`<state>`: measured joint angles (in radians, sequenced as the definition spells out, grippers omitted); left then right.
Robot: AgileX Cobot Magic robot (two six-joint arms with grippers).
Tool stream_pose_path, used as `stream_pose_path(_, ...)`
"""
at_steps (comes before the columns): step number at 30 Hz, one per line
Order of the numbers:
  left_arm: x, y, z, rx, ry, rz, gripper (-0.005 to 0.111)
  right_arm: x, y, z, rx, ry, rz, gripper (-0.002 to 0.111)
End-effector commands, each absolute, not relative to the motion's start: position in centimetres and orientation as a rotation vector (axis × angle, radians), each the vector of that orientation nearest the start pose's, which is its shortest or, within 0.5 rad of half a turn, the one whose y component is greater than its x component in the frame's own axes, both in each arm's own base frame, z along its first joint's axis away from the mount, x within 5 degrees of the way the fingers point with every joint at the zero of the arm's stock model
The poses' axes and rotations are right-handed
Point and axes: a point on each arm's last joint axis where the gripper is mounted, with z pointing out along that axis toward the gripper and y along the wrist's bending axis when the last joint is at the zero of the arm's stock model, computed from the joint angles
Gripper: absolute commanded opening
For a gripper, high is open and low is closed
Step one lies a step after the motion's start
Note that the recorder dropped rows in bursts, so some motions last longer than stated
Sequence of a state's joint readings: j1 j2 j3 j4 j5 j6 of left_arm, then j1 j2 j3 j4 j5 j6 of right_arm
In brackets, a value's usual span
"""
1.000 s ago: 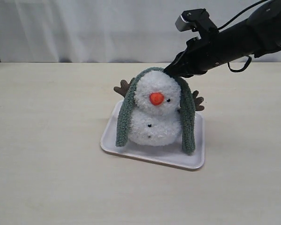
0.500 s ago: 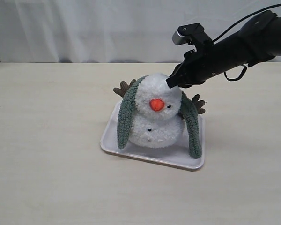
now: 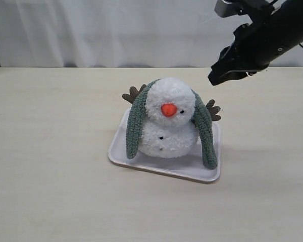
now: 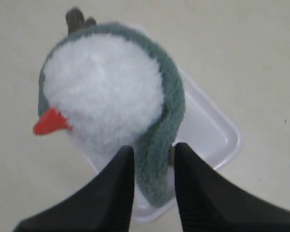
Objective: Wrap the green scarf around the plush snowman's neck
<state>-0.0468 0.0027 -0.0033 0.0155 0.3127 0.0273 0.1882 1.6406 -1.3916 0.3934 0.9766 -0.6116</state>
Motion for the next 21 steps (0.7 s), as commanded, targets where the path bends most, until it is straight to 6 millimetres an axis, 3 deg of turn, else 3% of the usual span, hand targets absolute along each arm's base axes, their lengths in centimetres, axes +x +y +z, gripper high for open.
stream_pose_path(1, 5.4, -0.2, 18.6, 0.075, 1.787, -0.003, 0.0, 31.9, 8.9, 28.1, -0.863, 2.644, 0.395, 0.029)
stream_pose_path(3, 5.4, -0.2, 18.6, 0.075, 1.787, -0.003, 0.0, 31.4, 8.7, 25.7, -0.834, 2.678, 0.386, 0.038)
stream_pose_path(7, 5.4, -0.2, 18.6, 0.075, 1.787, -0.003, 0.0, 30.8, 8.4, 23.3, -0.794, 2.681, 0.351, 0.049)
stream_pose_path(10, 5.4, -0.2, 18.6, 0.075, 1.787, -0.003, 0.0, 30.7, 8.2, 22.0, -0.748, 2.656, 0.325, 0.049)
stream_pose_path(16, 5.4, -0.2, 18.6, 0.075, 1.787, -0.003, 0.0, 31.1, 9.3, 20.8, -0.765, 2.593, 0.481, 0.049)
stream_pose_path(21, 5.4, -0.2, 18.6, 0.075, 1.787, -0.003, 0.0, 31.9, 9.2, 19.2, -0.743, 2.62, 0.439, 0.049)
